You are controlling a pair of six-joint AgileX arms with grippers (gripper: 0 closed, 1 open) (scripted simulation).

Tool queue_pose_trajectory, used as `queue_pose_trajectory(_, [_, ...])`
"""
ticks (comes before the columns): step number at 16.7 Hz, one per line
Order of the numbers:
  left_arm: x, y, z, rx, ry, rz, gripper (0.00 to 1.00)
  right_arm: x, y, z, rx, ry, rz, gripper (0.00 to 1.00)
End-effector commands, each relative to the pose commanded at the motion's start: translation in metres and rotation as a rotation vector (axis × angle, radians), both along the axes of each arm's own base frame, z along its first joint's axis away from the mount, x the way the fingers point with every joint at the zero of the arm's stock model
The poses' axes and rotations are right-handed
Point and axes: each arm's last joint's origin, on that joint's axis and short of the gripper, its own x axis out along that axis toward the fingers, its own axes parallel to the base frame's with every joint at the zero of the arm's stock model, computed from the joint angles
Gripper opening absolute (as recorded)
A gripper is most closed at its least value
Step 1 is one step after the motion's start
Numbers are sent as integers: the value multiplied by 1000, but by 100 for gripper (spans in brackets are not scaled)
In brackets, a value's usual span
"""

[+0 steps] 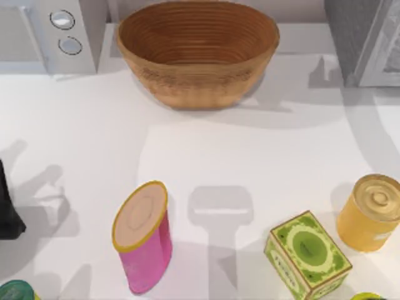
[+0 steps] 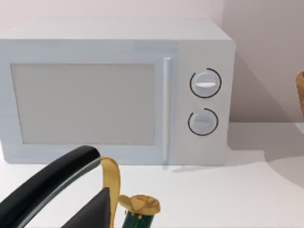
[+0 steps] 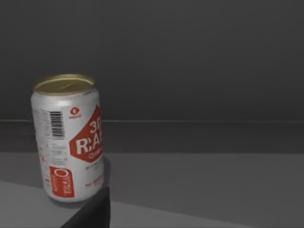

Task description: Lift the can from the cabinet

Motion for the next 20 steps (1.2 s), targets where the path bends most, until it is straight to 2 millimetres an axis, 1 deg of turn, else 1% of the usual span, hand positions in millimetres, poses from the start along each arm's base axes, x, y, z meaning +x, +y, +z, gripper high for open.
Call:
queue_pose_trajectory(3, [0, 0, 0, 0, 0, 0, 100, 11, 4, 7, 1, 0, 0, 100])
queue_pose_trajectory(9, [0, 0, 0, 0, 0, 0, 100, 11, 4, 7, 1, -2, -3, 100])
queue_pose_trajectory(11, [0, 0, 0, 0, 0, 0, 100, 19, 15, 3, -1, -1, -2, 100])
queue_pose_trajectory(15, [0, 0, 0, 0, 0, 0, 100, 39, 56, -12, 1, -7, -8, 100])
queue_pose_trajectory(17, [0, 0, 0, 0, 0, 0, 100, 44, 73, -18, 1, -9, -8, 100])
queue_pose_trajectory(18, [0, 0, 0, 0, 0, 0, 100, 45, 76, -20, 2, -10, -8, 100])
queue_pose_trajectory(20, [0, 0, 0, 0, 0, 0, 100, 45, 76, -20, 2, -10, -8, 100])
